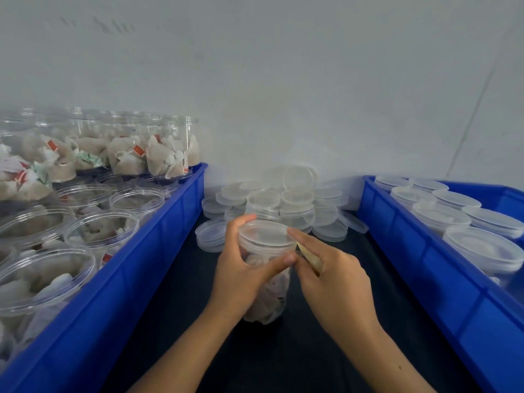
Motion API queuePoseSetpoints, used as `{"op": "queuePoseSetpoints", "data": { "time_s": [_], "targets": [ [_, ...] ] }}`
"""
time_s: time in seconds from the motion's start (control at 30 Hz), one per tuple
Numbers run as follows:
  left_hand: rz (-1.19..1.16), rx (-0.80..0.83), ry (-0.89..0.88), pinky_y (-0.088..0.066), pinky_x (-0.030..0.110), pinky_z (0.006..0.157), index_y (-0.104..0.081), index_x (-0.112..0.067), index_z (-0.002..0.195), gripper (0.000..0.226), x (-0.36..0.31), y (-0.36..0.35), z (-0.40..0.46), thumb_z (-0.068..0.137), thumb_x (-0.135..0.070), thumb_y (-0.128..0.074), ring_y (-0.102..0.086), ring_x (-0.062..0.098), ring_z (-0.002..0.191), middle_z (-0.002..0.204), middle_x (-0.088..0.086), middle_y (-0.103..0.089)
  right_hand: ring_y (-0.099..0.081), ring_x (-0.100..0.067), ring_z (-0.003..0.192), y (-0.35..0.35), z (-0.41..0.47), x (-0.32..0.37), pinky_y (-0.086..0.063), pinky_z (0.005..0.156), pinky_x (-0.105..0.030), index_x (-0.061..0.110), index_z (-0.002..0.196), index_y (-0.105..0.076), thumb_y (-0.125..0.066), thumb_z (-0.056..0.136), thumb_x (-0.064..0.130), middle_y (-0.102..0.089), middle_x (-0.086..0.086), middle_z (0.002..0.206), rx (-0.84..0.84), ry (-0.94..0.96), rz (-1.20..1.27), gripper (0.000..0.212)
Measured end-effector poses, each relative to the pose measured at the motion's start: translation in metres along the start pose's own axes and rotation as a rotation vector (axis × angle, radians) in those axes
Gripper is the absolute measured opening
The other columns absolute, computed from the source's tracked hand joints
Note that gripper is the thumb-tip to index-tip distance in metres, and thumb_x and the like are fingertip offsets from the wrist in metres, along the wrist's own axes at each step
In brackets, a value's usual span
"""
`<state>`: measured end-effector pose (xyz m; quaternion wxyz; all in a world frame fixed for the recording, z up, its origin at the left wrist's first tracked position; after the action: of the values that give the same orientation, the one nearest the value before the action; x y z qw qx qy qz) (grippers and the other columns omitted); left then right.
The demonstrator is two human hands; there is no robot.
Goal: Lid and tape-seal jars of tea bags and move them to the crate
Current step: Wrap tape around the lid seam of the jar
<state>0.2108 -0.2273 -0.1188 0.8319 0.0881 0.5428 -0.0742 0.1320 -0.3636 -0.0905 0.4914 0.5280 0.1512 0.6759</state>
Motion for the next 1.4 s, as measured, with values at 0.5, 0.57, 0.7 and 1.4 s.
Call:
{"op": "queuePoseSetpoints", "data": {
  "time_s": [0.5, 0.57, 0.7, 1.4],
  "targets": [
    [-0.005, 0.054, -0.013, -0.059, 0.044, 0.08, -0.054, -0.029, 0.11, 0.074, -0.006, 0.004, 0.003, 0.046, -0.048, -0.086, -0.065, 0.006, 0.096, 0.101, -0.015, -0.065, -0.058, -0.011, 0.054, -0.023, 0.008, -0.011, -0.052, 0.056, -0.028, 0.056, 0.137, -0.034, -0.043, 0.096, 0.052, -0.066, 0.005, 0.061, 0.497, 0.015, 0.227, 0.042],
    [-0.035, 0.086, -0.006, -0.06, 0.045, 0.077, -0.055, -0.028, 0.11, 0.073, -0.004, 0.003, 0.004, 0.047, -0.046, -0.086, -0.067, 0.01, 0.096, 0.101, -0.014, -0.066, -0.062, -0.012, 0.057, -0.02, 0.009, -0.014, -0.053, 0.06, -0.029, 0.052, 0.138, -0.037, -0.042, 0.088, 0.065, -0.065, 0.002, 0.058, 0.487, -0.009, 0.176, 0.052],
    [-0.157, 0.166, 0.017, -0.057, 0.023, 0.065, -0.055, -0.019, 0.111, 0.073, -0.002, -0.001, 0.006, 0.047, -0.038, -0.085, -0.07, 0.011, 0.09, 0.098, -0.009, -0.07, -0.056, 0.001, 0.054, -0.003, 0.015, -0.021, -0.042, 0.061, -0.018, 0.038, 0.135, -0.047, -0.047, 0.053, 0.085, -0.049, 0.015, 0.064, 0.386, -0.053, 0.178, 0.094],
    [-0.414, 0.453, 0.324, -0.059, 0.037, 0.075, -0.051, -0.009, 0.125, 0.11, 0.02, -0.02, -0.001, 0.034, -0.054, -0.094, -0.066, 0.031, 0.093, 0.112, 0.021, -0.065, -0.044, 0.006, 0.054, 0.004, 0.016, -0.019, -0.036, 0.062, -0.02, 0.045, 0.107, -0.061, -0.044, 0.055, 0.09, -0.05, 0.031, 0.051, 0.342, -0.019, 0.097, 0.071]
  ]
}}
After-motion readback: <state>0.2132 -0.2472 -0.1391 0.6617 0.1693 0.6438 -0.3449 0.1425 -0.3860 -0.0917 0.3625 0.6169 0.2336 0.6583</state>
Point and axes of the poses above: each hand's wrist, its own z-axis towards the middle knuckle, its own y-axis out of the back of the hand, x = y × z, the point moved 10 cm from there along z, towards the middle knuckle
